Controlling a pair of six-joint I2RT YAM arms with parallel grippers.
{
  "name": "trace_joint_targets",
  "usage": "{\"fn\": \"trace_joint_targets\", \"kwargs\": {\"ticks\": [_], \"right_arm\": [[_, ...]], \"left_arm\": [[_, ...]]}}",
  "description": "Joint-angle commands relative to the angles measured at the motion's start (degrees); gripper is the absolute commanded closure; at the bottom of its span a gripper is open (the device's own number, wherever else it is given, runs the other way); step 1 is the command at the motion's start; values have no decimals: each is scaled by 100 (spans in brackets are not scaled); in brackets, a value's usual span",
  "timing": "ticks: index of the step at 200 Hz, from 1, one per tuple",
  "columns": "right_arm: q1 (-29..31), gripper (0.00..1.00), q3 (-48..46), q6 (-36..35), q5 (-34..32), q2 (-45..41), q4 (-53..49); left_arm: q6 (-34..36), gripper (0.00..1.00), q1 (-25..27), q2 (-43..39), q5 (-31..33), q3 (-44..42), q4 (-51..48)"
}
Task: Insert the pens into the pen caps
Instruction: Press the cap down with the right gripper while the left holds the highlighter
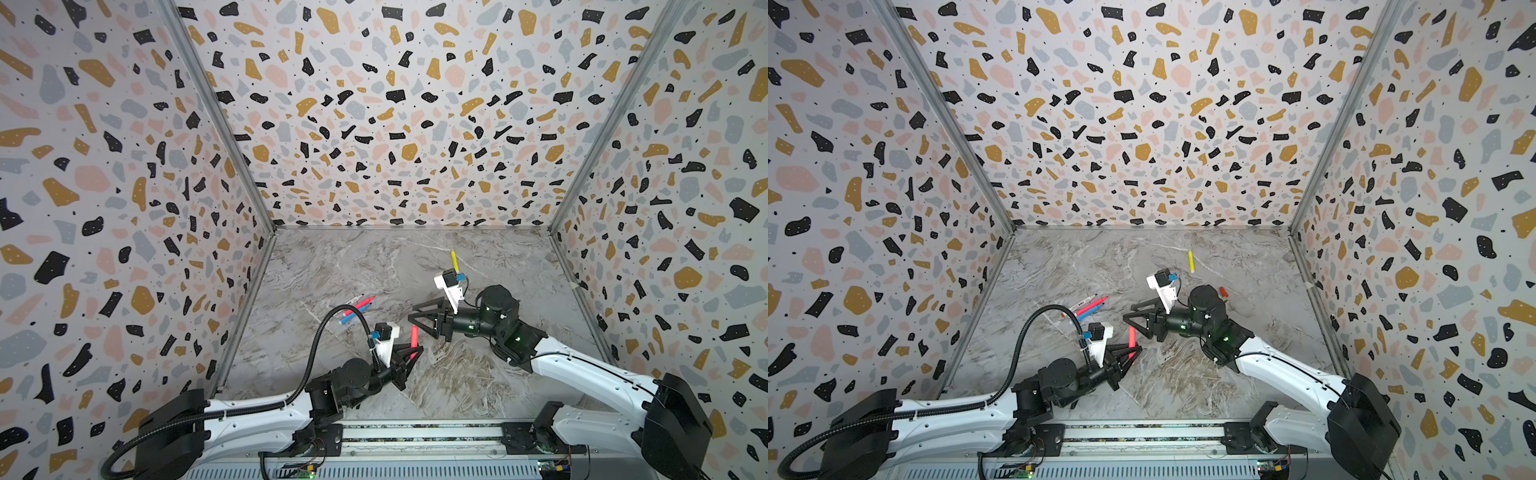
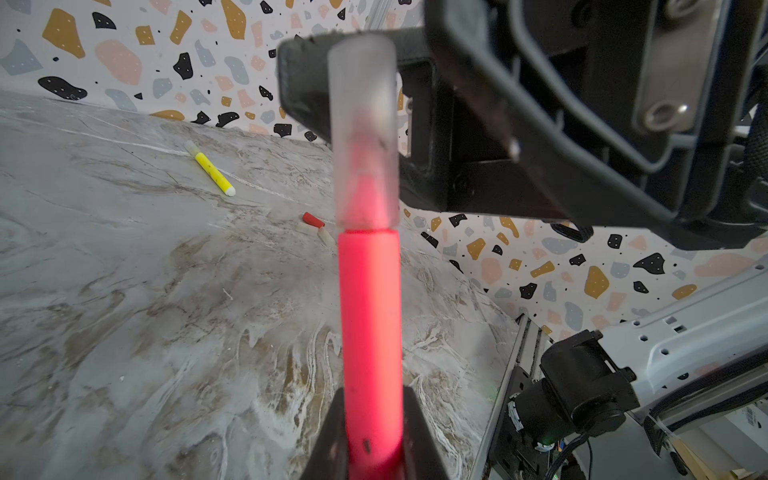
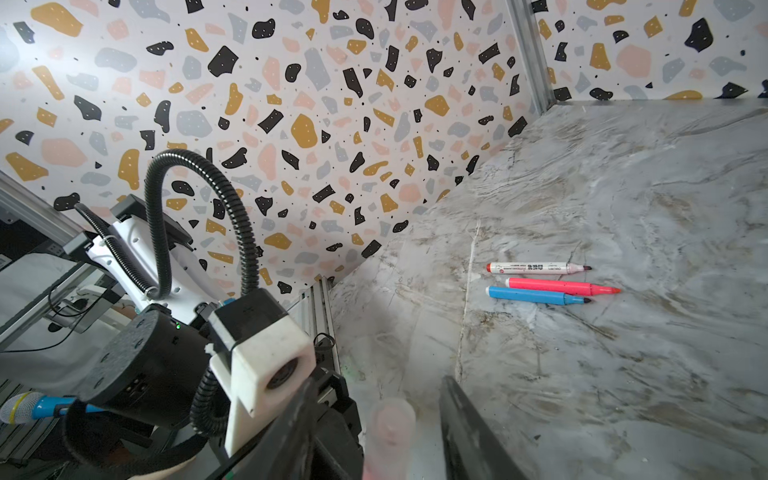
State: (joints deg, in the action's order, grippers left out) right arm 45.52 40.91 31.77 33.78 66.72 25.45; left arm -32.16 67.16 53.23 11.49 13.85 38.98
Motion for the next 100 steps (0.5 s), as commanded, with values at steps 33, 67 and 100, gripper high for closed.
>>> {"fn": "trace_joint_targets", "kwargs": {"ticks": [33,67,100], "right_arm": [[53,64,273,-131,32,2,-145],[131,83,45,-139,7,48,-182],[516,96,-557,-83,-382,34,-39]], "left_arm": [[119,100,43,-94,51,30,162],[127,100,43,-322,109,27,124],[225,100,35,-726,343,50,38]]}}
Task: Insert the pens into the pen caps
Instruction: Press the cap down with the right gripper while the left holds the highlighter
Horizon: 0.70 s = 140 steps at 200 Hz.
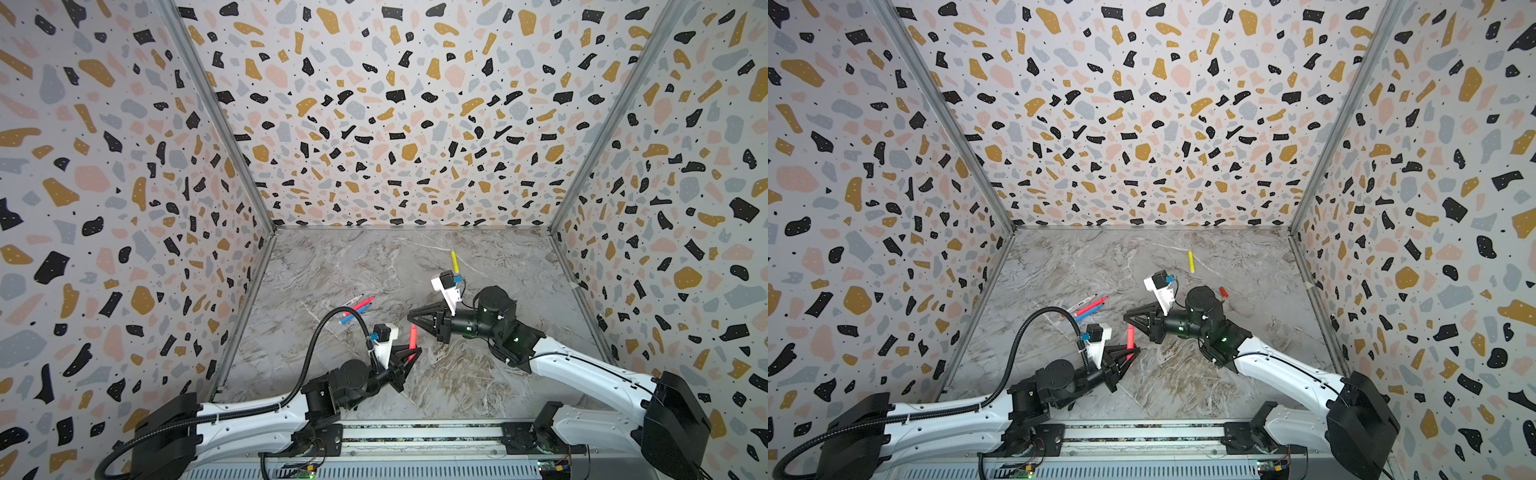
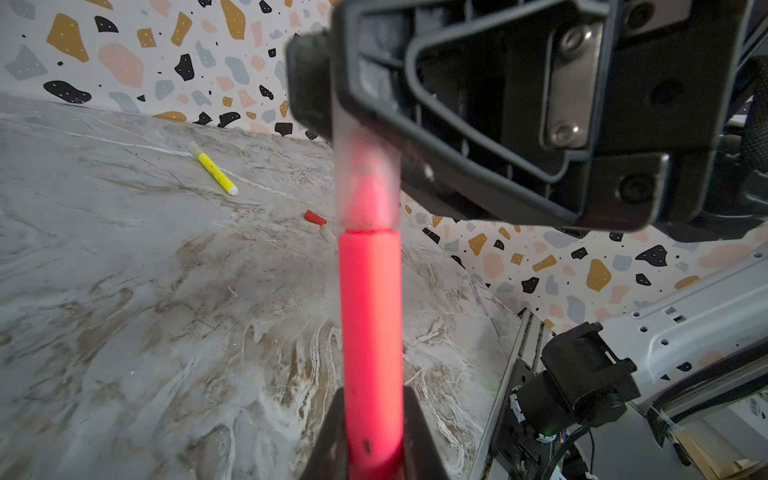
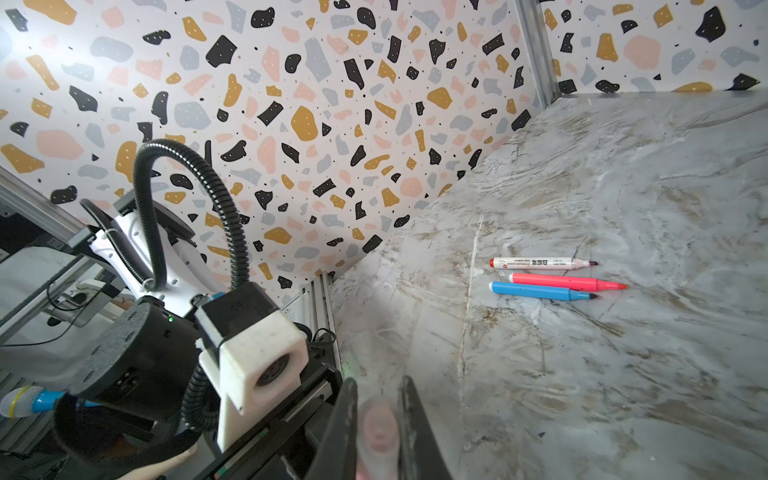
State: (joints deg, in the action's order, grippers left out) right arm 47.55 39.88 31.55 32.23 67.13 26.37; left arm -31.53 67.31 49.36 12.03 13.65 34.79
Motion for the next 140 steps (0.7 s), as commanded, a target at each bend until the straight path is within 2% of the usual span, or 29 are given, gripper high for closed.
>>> {"fn": "trace_joint_targets", "kwargs": {"ticks": [1,14,33,59,78,103,140], "right_arm": [[328,96,-477,-57,-244,-3,-118],[583,100,-744,-14,-522,17,-30],[935,100,-1105,132,-1087,95,39],[1547,100,-1535,507,-2147,197,64],[1980,100,-1772,779,-2733,261,139],[2266,100,-1949,941,-2603,518,544],[2525,100,-1933,598,-1965,760,906]], "left_arm": [[163,100,19,-348,294,69,454],[228,100,8,-448,352,136,441],[324,100,-76,-488,300,337,368],[442,100,-213,-645,286,563,325],[440,100,-511,-795,-12,730,266],[295,100,-900,-916,-453,877,313],[-57,100,-1365,-952,-1341,999,598]]}}
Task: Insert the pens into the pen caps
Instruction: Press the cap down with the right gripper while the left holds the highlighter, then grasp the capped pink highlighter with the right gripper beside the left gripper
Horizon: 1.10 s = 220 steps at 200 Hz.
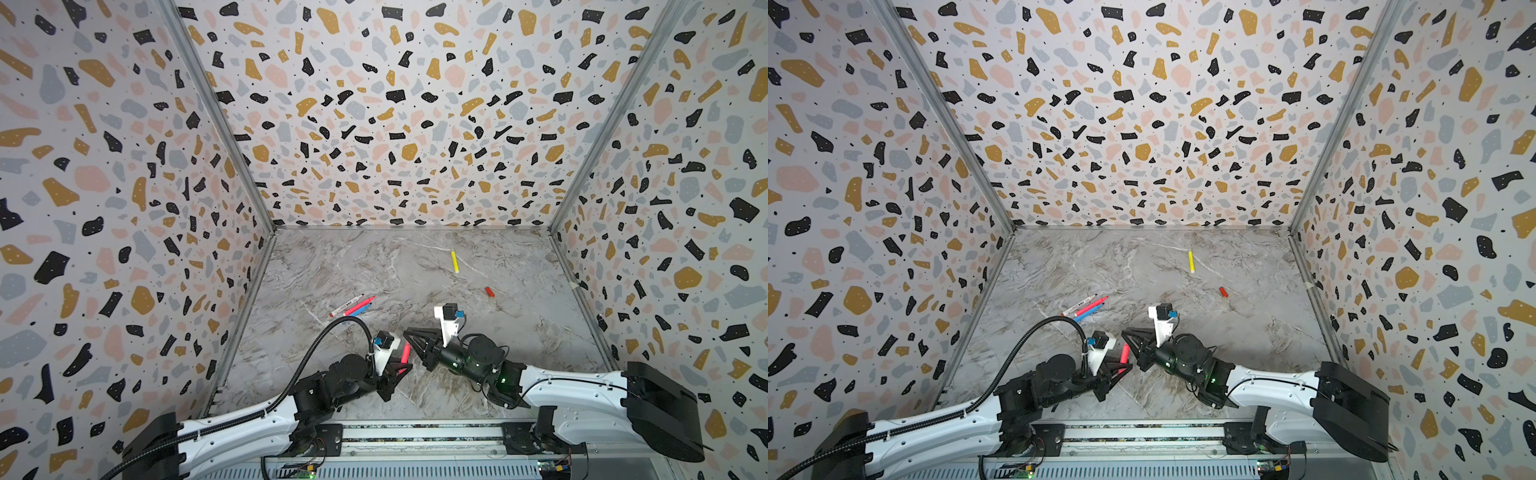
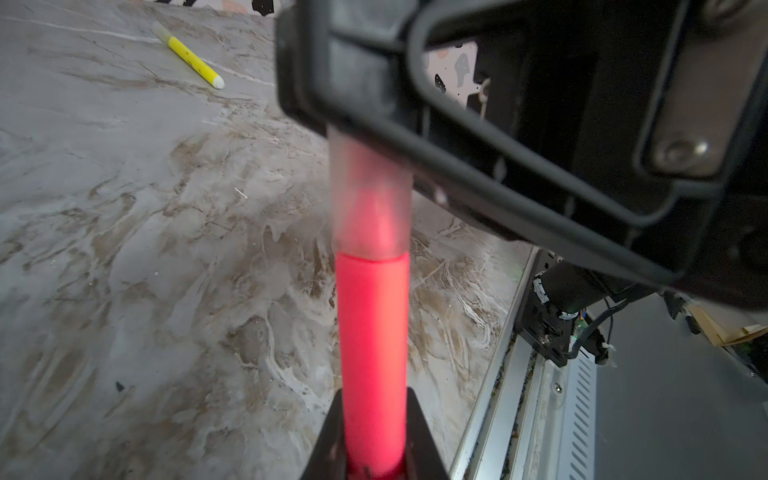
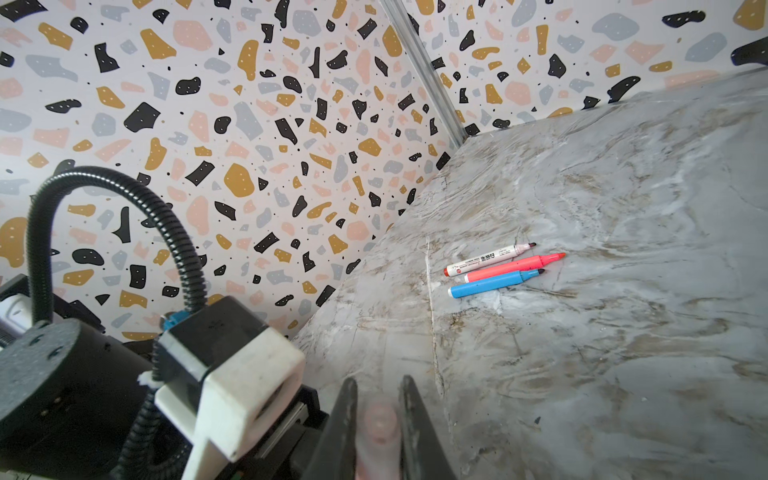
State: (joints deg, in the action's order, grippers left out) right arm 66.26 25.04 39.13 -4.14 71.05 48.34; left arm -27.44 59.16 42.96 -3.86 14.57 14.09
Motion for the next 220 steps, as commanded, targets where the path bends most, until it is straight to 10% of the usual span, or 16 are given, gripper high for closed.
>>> {"fn": "trace_joint_targets", "kwargs": {"ticks": [1,99,138,220], "right_arm": [[657,100,-452,-169,1689,367,-1282],[695,100,-725,-447,1884,-586,-1544],[391,45,268,-1000,1242,-1727,-3009],[-184,38,1288,-802,1585,-2330,-4106]], "left_arm": [[-478,100,-565,-313,229,907,2673],[-426,100,-1144,-516,-487,1137,1829],[-242,100,-1134,-442,-480,544,1294],[-407,100,-1031,-1438,-457,-40,1012]]}}
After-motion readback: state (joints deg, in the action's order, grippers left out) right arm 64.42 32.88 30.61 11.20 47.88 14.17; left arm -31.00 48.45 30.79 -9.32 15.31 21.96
